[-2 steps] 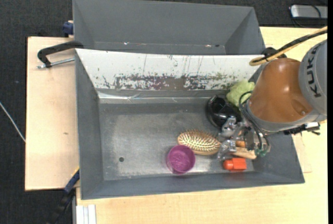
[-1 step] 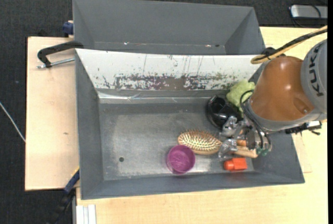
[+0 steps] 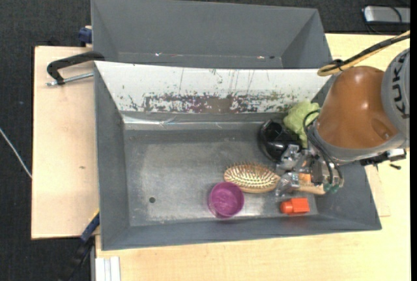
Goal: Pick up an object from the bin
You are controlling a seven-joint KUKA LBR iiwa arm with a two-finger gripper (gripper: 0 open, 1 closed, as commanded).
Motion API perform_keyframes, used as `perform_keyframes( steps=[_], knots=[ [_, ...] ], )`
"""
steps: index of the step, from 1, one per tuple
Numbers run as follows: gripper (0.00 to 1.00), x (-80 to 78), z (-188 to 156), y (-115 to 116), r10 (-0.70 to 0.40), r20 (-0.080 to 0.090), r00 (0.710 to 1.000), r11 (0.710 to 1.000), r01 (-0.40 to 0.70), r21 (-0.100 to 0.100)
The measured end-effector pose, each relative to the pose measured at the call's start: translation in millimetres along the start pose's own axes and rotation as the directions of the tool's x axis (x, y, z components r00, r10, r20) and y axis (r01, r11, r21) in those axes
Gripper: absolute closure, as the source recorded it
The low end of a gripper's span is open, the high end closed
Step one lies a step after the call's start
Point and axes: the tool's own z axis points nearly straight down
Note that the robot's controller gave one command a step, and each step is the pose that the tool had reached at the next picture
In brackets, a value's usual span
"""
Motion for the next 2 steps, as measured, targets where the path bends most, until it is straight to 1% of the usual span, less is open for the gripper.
perform_keyframes(
  steps=[2],
  knots=[
    [1.00, -1.8, -21.7, 0.2, -0.001, 0.007, 1.000, 1.000, 0.001, 0.000]
  ],
)
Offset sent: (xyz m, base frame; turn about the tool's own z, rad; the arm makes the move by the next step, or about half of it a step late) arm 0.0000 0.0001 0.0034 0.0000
